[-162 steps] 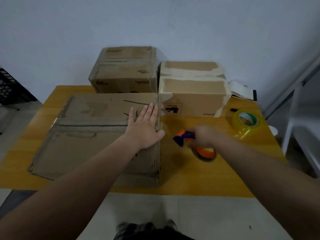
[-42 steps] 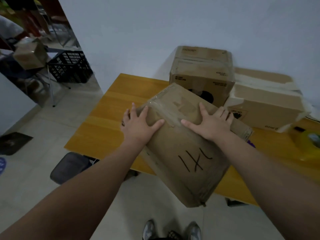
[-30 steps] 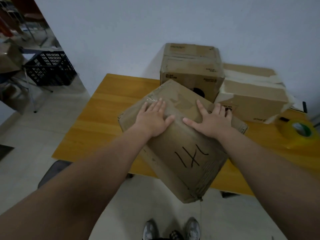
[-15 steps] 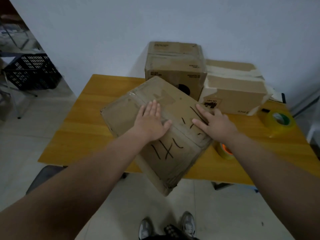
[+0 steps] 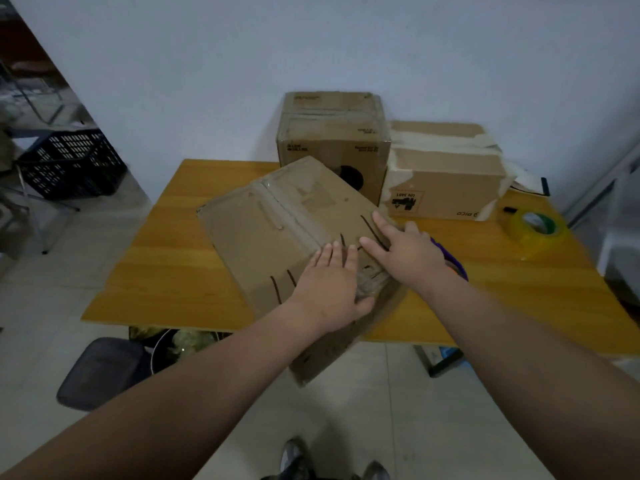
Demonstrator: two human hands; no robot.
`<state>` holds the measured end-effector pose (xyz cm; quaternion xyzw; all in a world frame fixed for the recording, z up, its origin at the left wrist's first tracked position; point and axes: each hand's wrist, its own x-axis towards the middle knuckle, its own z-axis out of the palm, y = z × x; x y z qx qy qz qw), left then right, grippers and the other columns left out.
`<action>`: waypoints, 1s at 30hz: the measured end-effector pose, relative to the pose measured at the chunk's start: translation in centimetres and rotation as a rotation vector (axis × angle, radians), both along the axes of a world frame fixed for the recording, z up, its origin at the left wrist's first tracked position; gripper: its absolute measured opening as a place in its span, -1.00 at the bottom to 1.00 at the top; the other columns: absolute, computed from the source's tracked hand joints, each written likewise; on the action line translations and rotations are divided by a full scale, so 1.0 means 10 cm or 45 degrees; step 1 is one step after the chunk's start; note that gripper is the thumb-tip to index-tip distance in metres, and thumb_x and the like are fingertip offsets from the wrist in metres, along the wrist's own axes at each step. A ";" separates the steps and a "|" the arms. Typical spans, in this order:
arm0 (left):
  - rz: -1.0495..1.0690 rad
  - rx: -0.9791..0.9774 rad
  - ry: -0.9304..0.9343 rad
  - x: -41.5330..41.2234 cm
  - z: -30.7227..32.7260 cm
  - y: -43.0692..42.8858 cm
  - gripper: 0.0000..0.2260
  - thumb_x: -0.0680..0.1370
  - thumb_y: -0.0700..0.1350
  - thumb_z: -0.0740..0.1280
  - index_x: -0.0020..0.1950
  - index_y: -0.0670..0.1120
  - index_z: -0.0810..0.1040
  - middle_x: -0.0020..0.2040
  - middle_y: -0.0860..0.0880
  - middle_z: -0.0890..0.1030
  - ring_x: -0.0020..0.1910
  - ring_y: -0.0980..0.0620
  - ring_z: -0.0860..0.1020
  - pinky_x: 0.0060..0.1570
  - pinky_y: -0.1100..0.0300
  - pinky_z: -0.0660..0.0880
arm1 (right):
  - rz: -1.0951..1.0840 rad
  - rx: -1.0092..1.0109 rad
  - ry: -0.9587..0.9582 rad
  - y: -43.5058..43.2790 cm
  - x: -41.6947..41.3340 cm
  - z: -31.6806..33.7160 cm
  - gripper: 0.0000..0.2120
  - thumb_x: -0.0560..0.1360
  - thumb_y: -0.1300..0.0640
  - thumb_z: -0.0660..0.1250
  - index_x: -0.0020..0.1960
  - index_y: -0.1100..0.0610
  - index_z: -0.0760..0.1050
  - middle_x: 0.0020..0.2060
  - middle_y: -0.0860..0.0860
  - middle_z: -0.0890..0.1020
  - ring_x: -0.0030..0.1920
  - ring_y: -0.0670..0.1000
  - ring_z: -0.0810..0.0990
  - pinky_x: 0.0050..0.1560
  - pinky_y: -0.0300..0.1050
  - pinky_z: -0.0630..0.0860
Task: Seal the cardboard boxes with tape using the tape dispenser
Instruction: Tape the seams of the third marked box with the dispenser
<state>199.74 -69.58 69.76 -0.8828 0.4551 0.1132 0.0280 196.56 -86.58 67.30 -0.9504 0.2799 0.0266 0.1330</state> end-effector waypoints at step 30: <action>-0.125 -0.256 -0.440 0.11 -0.32 -0.57 -0.27 0.42 0.39 0.01 0.46 0.00 0.30 0.42 -0.19 0.36 0.38 -0.17 0.35 0.31 -0.08 0.30 | -0.256 0.420 0.125 -1.49 -0.43 -1.05 -0.45 0.56 0.18 0.21 0.47 0.25 0.08 0.37 0.21 0.26 0.28 0.24 0.36 0.21 0.09 0.43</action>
